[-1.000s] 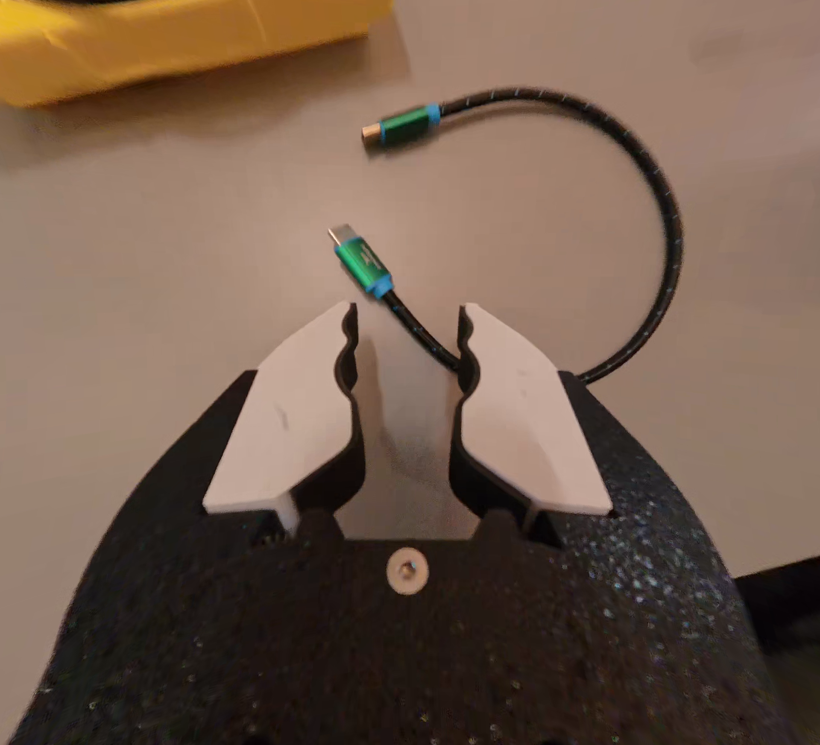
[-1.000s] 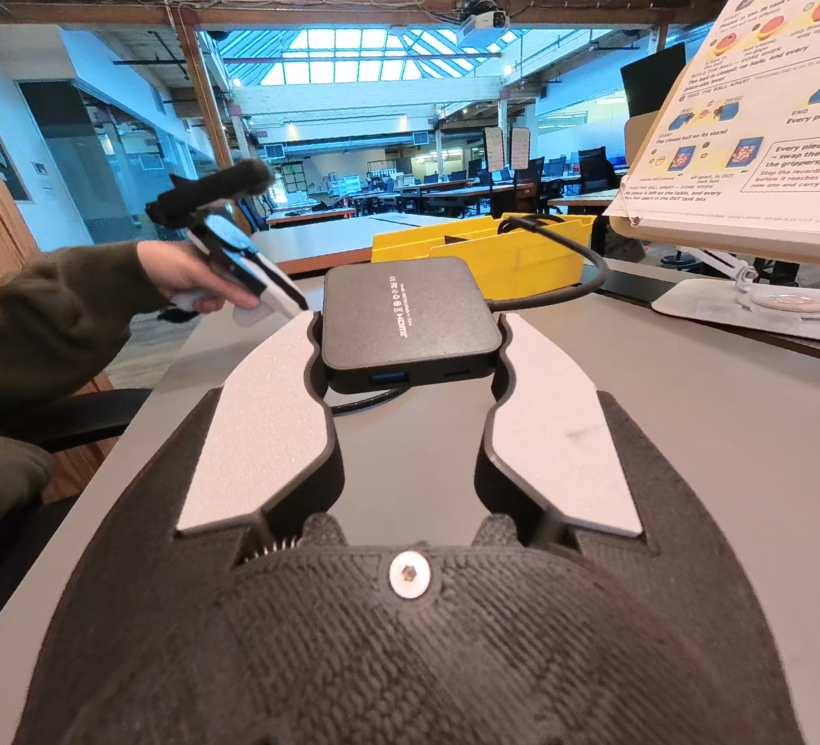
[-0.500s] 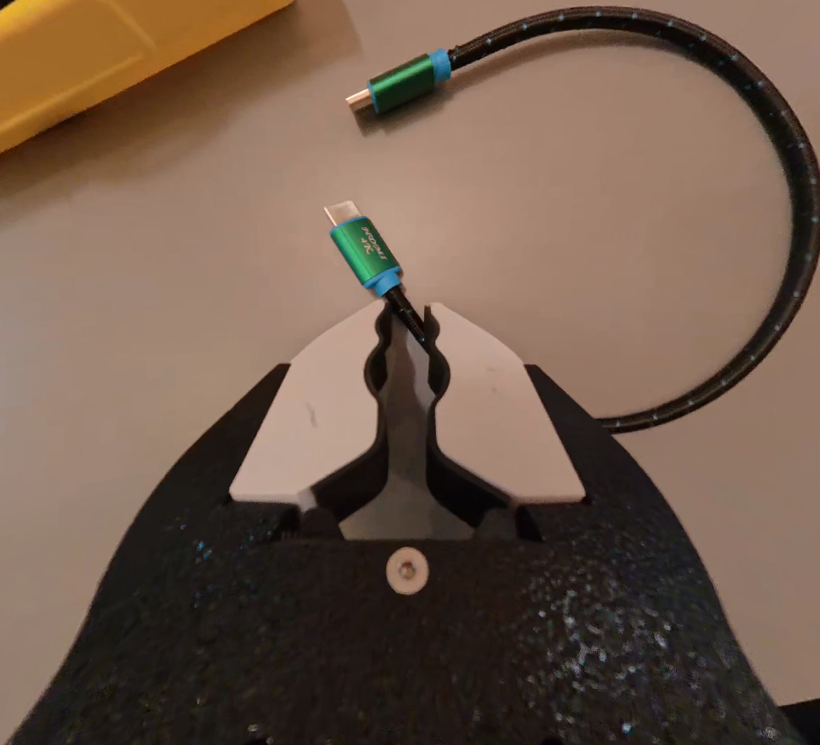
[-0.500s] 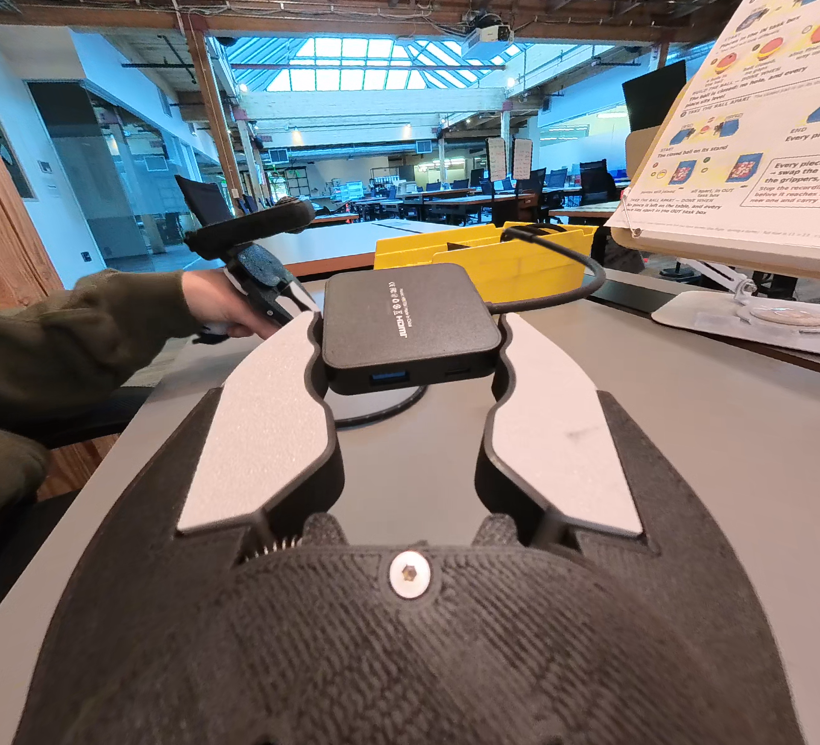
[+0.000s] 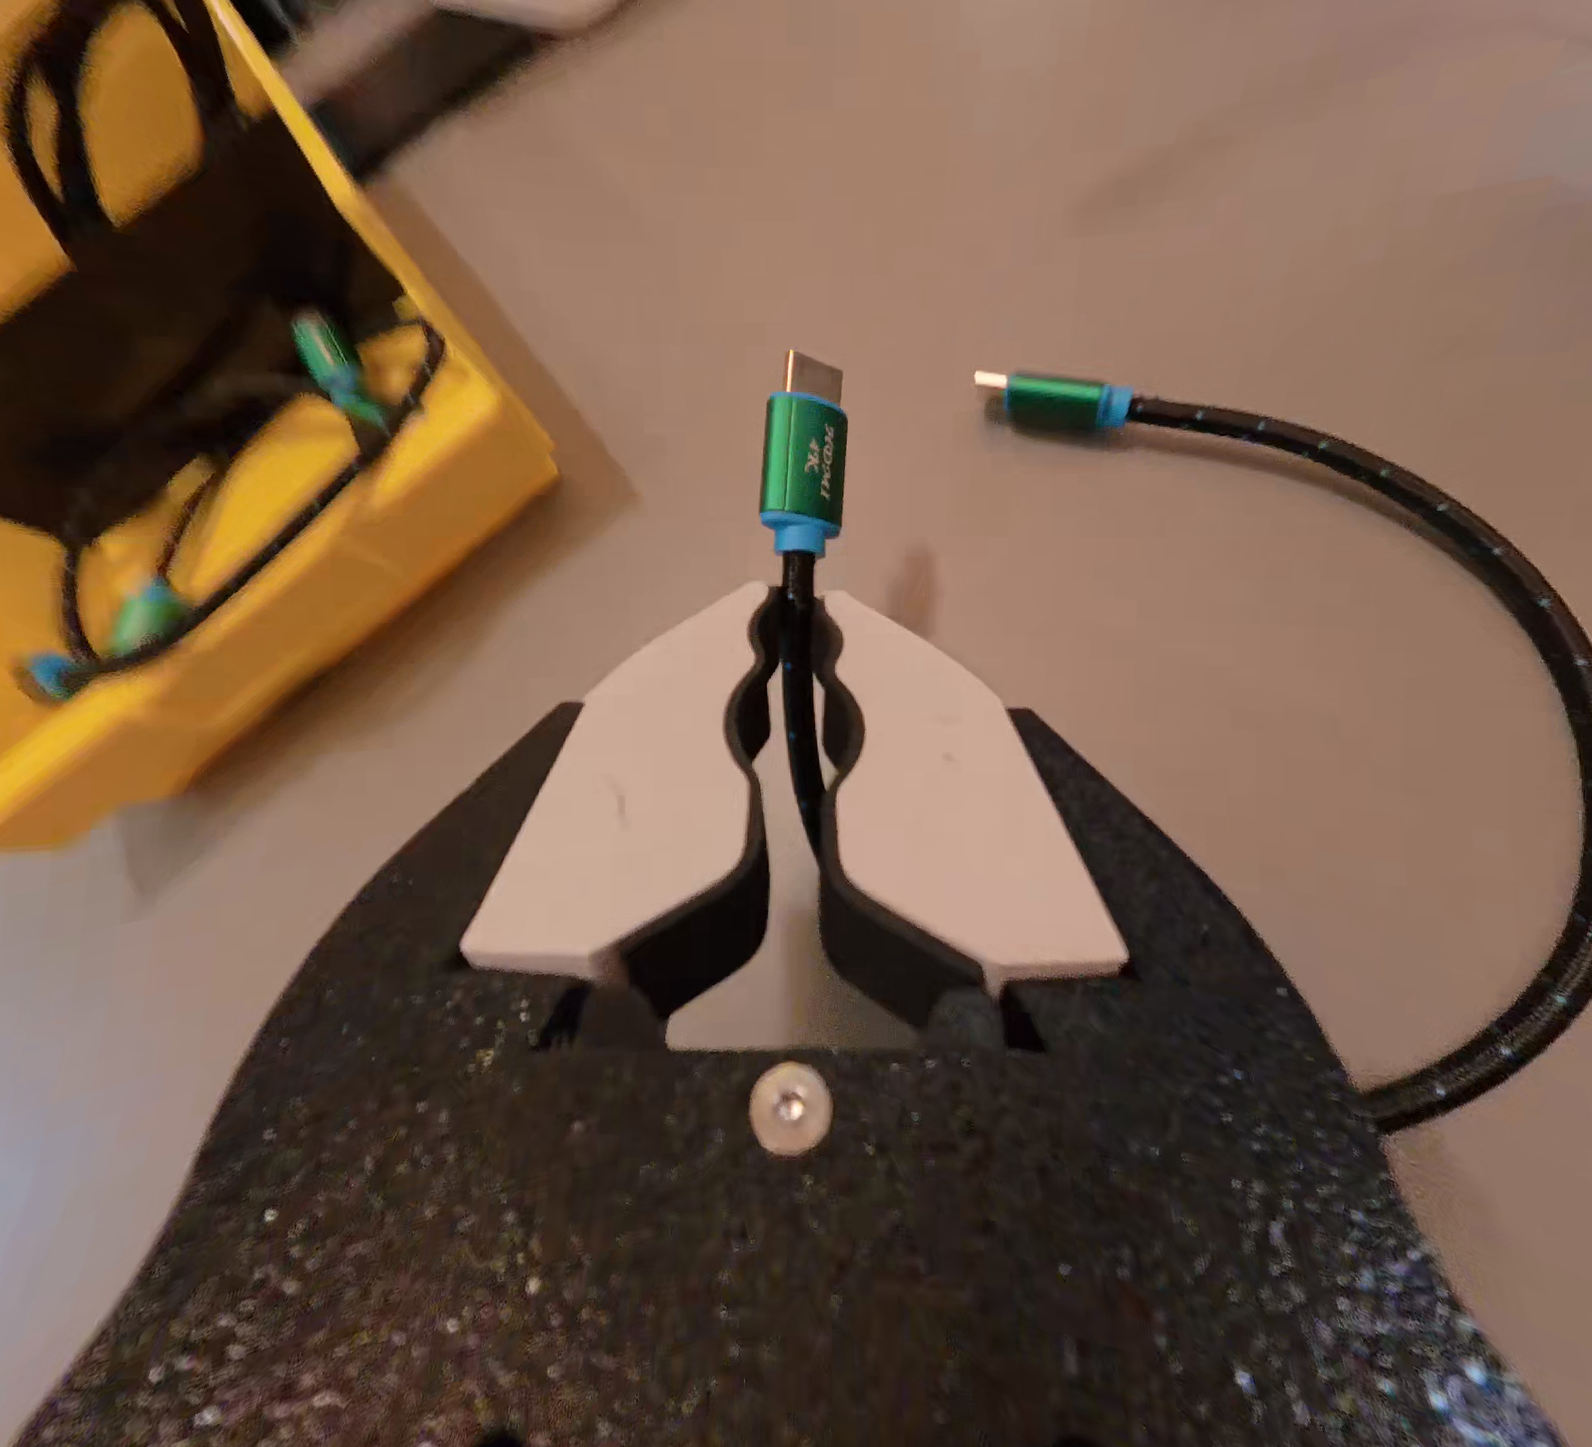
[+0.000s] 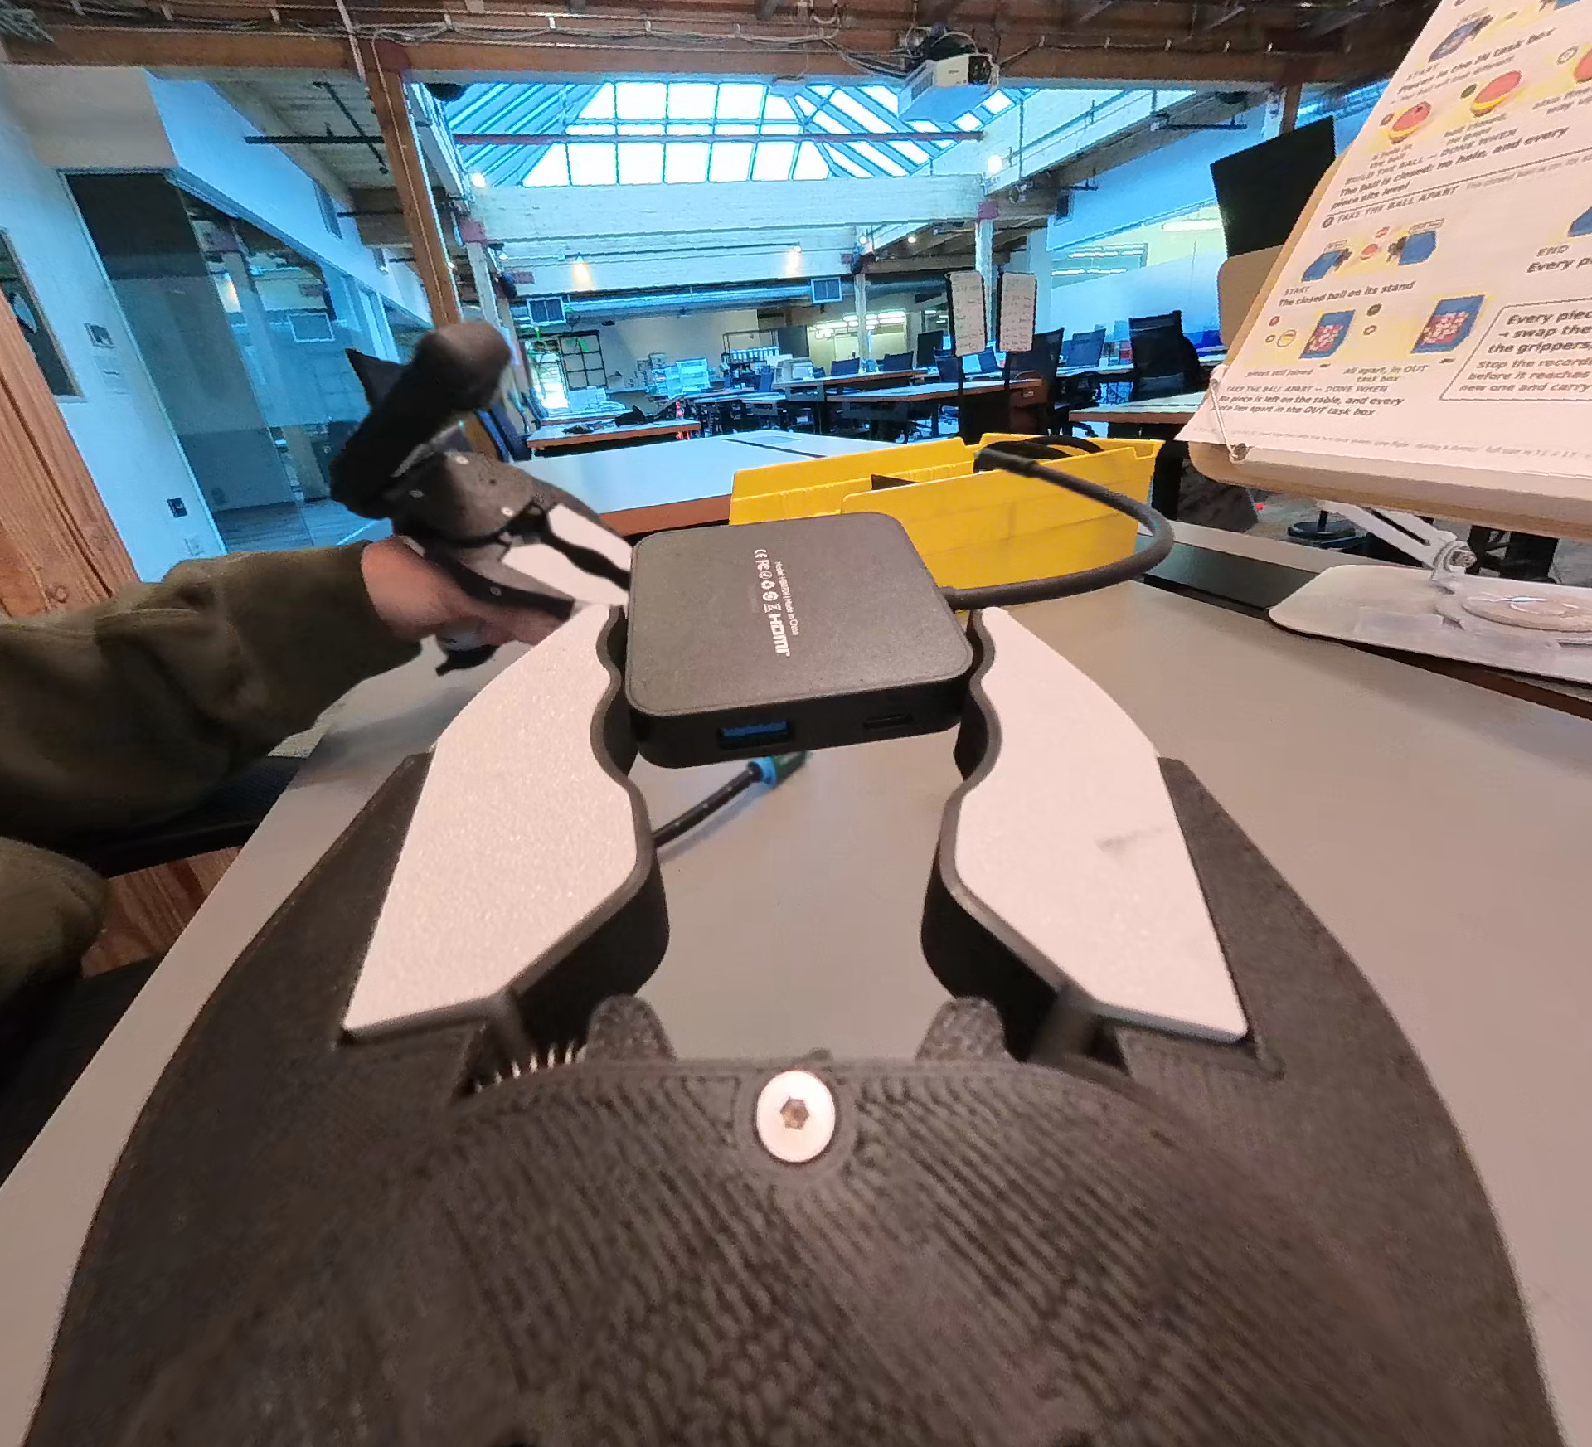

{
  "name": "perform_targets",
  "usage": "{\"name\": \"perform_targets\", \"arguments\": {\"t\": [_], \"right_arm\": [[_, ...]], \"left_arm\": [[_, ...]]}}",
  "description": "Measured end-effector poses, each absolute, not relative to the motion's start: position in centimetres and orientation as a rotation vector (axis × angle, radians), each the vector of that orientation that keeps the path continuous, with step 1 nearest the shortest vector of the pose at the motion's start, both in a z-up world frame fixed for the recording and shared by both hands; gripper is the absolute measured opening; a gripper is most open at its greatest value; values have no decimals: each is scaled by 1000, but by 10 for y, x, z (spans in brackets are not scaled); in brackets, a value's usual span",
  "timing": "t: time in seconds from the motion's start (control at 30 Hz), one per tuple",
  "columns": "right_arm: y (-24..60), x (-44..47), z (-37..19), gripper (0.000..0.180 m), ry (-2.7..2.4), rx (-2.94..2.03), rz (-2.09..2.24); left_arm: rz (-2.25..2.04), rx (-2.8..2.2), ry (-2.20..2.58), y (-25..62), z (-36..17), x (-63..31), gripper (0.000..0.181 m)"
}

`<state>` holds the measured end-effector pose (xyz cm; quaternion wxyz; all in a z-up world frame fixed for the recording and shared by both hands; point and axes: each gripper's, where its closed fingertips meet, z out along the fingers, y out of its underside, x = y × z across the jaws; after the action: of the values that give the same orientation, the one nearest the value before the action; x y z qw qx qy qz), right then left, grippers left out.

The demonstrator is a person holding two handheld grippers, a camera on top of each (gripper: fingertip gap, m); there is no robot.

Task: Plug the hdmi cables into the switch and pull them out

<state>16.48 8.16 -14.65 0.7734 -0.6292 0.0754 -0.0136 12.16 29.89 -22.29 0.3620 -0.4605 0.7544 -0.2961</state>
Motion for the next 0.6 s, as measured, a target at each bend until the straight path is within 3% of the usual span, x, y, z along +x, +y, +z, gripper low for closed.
{"name": "perform_targets", "arguments": {"t": [0.03,0.23,0.6], "right_arm": [[81,165,-146,74,165,-1361,-28],[78,167,-145,74,178,-1339,-17],[73,171,-141,74,200,-1299,-4]], "left_arm": [[-790,-1126,1899,297,-212,125,6],[-879,-778,1648,286,-142,134,6],[-416,-219,1314,265,-65,125,6]]}}
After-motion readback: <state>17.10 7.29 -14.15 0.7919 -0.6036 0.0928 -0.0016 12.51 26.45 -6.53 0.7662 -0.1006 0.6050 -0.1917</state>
